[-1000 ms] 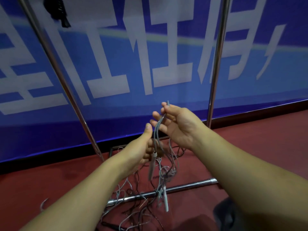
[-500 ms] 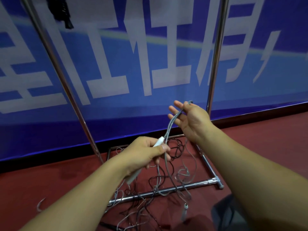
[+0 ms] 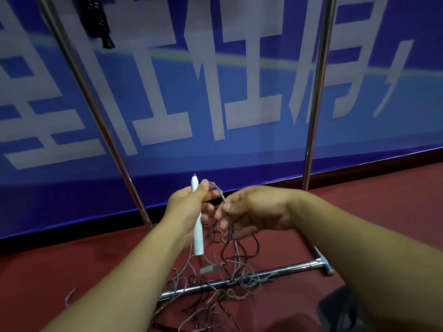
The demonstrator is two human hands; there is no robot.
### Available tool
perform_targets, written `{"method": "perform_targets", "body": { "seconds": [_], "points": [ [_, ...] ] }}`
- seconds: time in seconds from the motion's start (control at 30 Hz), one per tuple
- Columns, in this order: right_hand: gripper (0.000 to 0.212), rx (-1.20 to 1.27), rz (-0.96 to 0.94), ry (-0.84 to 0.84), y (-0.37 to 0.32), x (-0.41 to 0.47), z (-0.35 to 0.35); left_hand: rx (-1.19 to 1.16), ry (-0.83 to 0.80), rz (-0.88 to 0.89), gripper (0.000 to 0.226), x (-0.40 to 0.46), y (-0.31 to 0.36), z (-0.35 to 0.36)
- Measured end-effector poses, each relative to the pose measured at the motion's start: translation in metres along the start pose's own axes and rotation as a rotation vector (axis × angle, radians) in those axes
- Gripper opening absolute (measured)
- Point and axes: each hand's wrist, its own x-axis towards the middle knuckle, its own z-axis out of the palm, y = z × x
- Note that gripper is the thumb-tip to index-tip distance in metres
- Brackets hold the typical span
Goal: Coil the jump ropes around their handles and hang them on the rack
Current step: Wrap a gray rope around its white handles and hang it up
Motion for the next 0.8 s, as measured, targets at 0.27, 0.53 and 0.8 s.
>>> {"method": "perform_targets", "body": {
  "seconds": [0.27, 0.53, 0.8],
  "points": [
    [0.022, 0.707, -0.313, 0.267, -0.017, -0.007, 0.002, 0.134, -0.333, -0.174, 0.027, -0.014, -0.012, 0.011],
    [0.018, 0.951, -0.487, 0.643, -0.016, 0.004, -0.026, 0.211, -0.55, -0.259, 0.032, -0.022, -0.011, 0.01],
    [0.015, 0.921, -0.416, 0.859, 0.004, 0.012, -0.057, 0.317, -0.608, -0.252, 0.026, -0.023, -0.008, 0.003]
  ]
}}
